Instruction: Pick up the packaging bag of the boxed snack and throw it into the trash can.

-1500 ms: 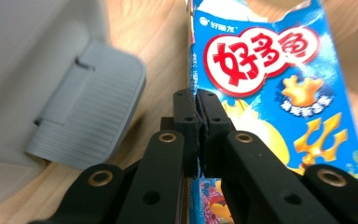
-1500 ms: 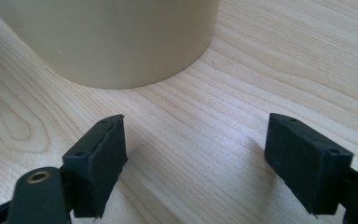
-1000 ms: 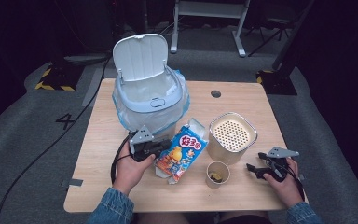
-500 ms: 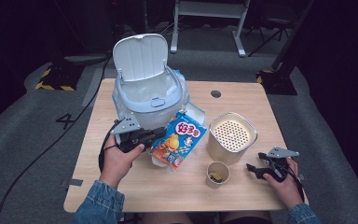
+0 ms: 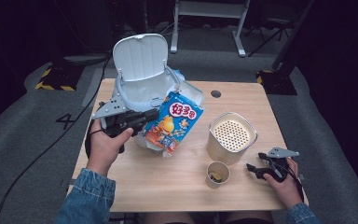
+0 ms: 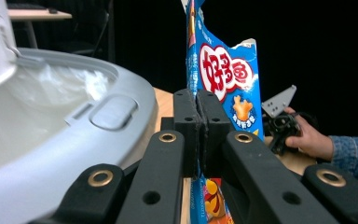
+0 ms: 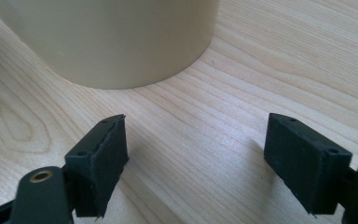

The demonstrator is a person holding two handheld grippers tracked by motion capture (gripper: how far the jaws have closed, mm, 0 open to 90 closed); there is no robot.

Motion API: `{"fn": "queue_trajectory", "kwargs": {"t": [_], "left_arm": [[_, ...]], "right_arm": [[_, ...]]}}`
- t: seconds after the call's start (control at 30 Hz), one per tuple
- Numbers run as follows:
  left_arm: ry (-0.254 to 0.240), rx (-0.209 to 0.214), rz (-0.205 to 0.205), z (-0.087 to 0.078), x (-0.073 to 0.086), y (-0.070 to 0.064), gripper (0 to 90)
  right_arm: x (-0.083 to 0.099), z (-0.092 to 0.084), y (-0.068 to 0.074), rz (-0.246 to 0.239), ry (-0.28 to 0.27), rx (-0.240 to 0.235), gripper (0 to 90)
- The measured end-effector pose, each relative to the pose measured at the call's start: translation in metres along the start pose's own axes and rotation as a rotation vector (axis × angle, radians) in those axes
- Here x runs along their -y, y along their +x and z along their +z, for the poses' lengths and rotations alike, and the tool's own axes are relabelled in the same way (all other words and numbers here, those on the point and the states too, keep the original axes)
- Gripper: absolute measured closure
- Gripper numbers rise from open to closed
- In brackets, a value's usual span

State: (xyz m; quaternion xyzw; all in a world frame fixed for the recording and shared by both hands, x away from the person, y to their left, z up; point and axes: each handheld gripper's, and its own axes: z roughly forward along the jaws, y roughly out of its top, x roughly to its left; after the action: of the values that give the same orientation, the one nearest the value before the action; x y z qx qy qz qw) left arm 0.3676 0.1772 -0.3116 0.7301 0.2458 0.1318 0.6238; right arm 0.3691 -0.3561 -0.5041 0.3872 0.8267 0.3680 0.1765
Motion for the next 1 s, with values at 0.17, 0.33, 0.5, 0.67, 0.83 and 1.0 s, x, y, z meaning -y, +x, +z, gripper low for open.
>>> {"fn": "queue_trajectory", "kwargs": {"t": [0.17,0.33,0.5,0.67,0.83,1.0], "left_arm": [[-0.021,-0.014,0.014,-0.004,-0.007,-0.001,88.0],[-0.049,-0.029,0.026,-0.010,-0.020,0.000,88.0],[-0.069,-0.040,0.027,-0.012,-0.031,0.000,88.0],[-0.090,-0.048,0.036,-0.012,-0.050,0.004,88.1],[-0.098,-0.061,0.035,-0.009,-0.066,0.011,88.3],[-0.115,-0.078,0.054,-0.007,-0.078,0.012,88.3]], "right_arm": [[0.000,0.000,0.000,0.001,0.000,0.000,21.4],[0.000,0.000,0.000,0.001,0.000,-0.001,21.5],[0.000,0.000,0.000,0.001,0.000,-0.001,21.5],[0.000,0.000,-0.001,0.003,-0.002,-0.002,21.9],[0.000,0.000,-0.001,0.003,-0.001,-0.002,21.9],[0.000,0.000,-0.001,0.003,-0.002,-0.002,21.9]]}}
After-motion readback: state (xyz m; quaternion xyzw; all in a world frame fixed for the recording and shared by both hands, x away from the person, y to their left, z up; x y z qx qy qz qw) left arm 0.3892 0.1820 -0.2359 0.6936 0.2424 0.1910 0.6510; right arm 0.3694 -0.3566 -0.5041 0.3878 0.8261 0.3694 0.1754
